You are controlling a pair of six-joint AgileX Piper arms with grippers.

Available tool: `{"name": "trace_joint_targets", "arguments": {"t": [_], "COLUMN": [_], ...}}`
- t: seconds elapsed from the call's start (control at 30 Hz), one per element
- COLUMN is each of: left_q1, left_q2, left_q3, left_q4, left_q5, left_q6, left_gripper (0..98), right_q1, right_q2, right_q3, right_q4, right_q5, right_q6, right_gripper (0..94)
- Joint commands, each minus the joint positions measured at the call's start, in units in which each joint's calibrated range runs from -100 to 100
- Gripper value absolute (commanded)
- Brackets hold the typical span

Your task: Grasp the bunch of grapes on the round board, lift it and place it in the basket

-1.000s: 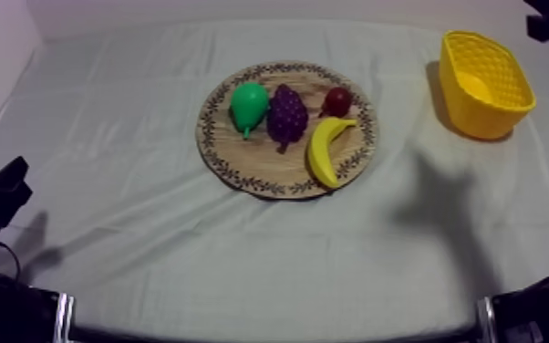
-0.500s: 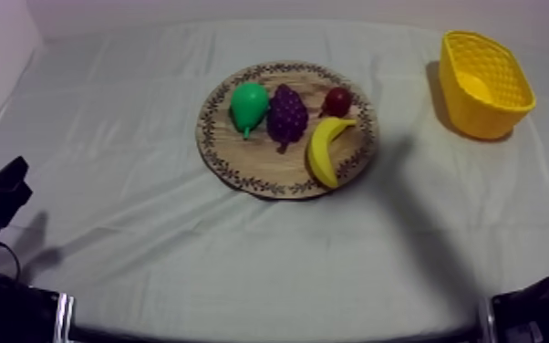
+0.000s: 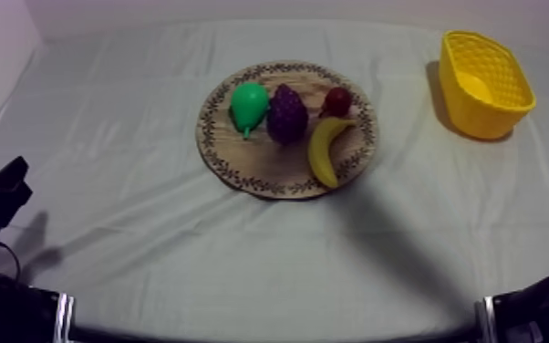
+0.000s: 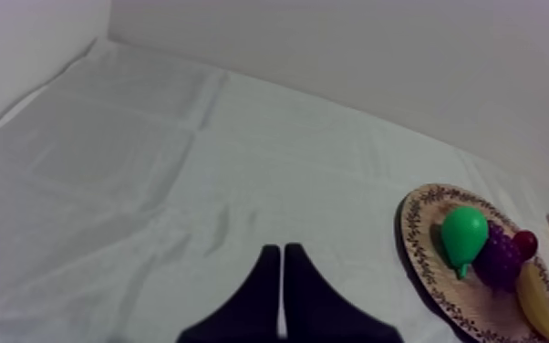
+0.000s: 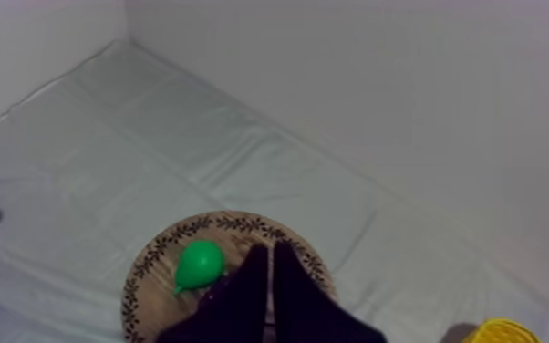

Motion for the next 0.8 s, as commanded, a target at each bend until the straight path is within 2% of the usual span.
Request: {"name": "trace_joint_targets", "arguments": {"t": [0.0,0.43,0.77], "left_q1": [-0.02,-0.02,-0.02], "left_q2": [0.0,0.0,0.0], "left_q3": [0.0,0.0,0.0], "left_q4": [0.0,0.0,0.0], "left_q5": [0.02,0.02,0.02], "left_q6": [0.0,0.0,0.0], "left_gripper": [0.1,0.1,0.1], "right_q1": [0.01,-1.14,-3.02], "right_q2": [1.72,10.08,14.22], "right_q3": [-1.62,-14.12,-19.02], "right_q4": [0.44,2.52,4.49], "right_q5": [-0.06,0.11,4.8], "right_q6": [-0.34,-2.37,-4.86], "right_gripper": [0.3,0.3,0.3]}}
